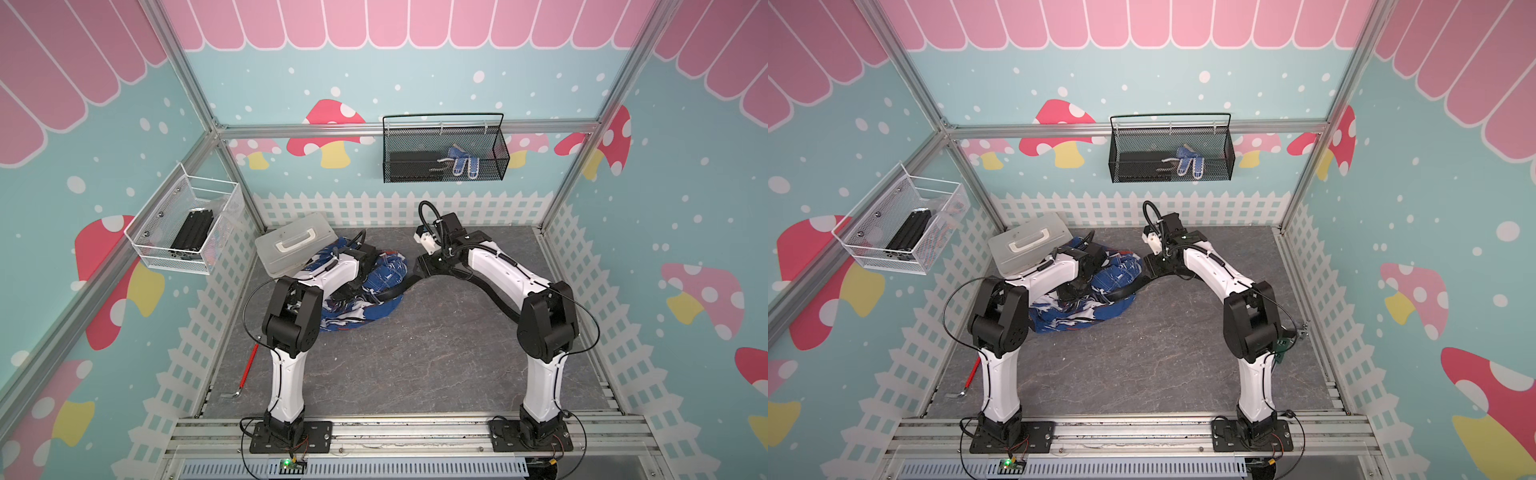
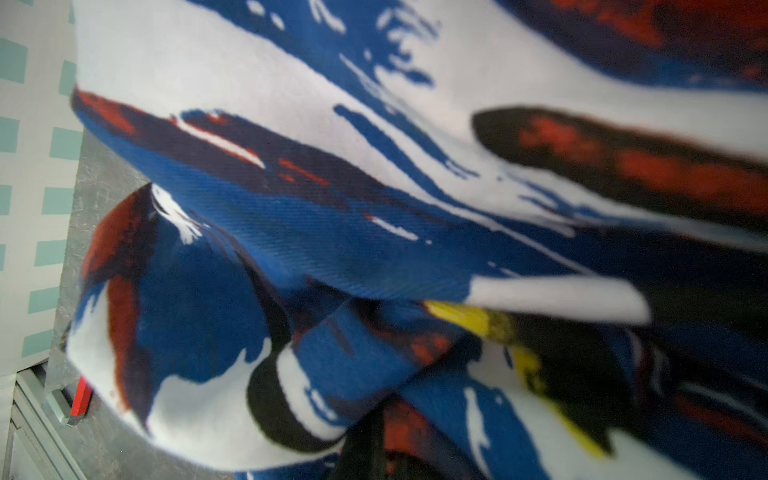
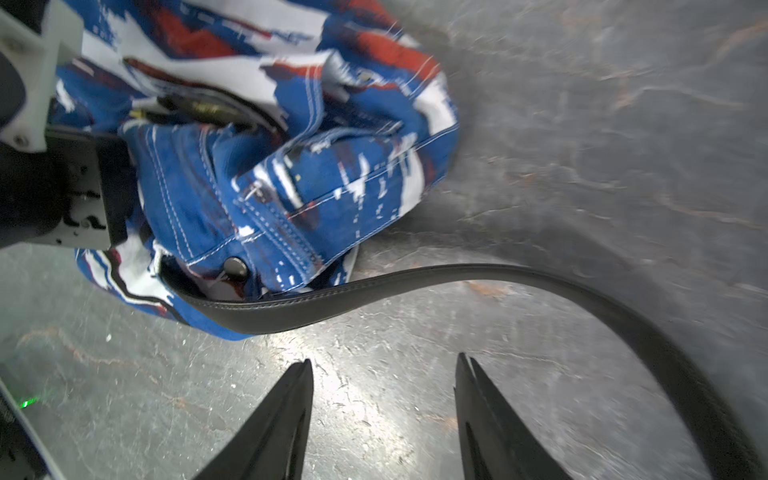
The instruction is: Remove the belt from the trousers
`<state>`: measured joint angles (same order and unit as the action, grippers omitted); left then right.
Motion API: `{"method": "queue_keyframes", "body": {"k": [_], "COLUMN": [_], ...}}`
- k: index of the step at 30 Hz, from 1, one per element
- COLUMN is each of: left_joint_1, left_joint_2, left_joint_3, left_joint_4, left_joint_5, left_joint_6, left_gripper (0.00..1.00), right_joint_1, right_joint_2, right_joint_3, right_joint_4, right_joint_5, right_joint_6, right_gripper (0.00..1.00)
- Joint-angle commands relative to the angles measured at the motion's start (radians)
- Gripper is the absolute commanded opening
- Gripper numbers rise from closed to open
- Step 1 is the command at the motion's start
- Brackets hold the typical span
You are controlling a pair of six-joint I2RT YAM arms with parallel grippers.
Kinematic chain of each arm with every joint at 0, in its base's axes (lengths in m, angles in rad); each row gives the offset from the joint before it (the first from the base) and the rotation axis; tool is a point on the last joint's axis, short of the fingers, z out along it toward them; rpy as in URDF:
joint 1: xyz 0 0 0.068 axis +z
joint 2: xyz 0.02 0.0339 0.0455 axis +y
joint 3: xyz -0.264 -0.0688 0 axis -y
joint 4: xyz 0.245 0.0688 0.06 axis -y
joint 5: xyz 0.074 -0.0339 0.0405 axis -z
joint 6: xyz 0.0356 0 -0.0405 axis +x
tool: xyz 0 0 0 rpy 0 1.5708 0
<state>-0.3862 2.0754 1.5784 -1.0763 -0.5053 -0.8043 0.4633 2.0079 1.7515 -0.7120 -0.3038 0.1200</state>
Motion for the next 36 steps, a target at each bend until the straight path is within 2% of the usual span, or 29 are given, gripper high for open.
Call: {"method": "queue_keyframes", "body": {"k": [1, 11, 16, 24, 36], "left_joint_1": [-0.001, 0.0, 0.002, 0.002, 0.004], "left_joint_2": [-0.026, -0.056, -0.06, -0.065, -0.039], "left_joint_3": [-0.036, -0.077, -0.087, -0.093, -0.073], "left_joint_4": [-0.038, -0.037, -0.037, -0.039, -0.037], "left_joint_5": [-0.029, -0.027, -0.025, -0.027, -0.024], "left_joint_6": [-0.02, -0.015, -0.013, -0.009, -0.001], "left_gripper": [0.0, 0.0, 0.0, 0.0, 0.0], "right_joint_1": [0.041, 0.1, 0.139, 0.154, 0.154], "right_joint_2": [0.031, 0.102, 0.133, 0.201, 0.163], "right_joint_3": [0.0, 0.067, 0.102, 0.138, 0.012], "right_joint_4": [-0.023, -0.033, -0.042, -0.082, -0.104], "right_joint_5": [-0.115, -0.144, -0.113, -0.13, -0.177], "right_joint_6": [-0.12, -0.22, -0.306, -0.371, -0.395], "right_gripper": [0.55, 0.54, 0.55, 0.55, 0.5]}}
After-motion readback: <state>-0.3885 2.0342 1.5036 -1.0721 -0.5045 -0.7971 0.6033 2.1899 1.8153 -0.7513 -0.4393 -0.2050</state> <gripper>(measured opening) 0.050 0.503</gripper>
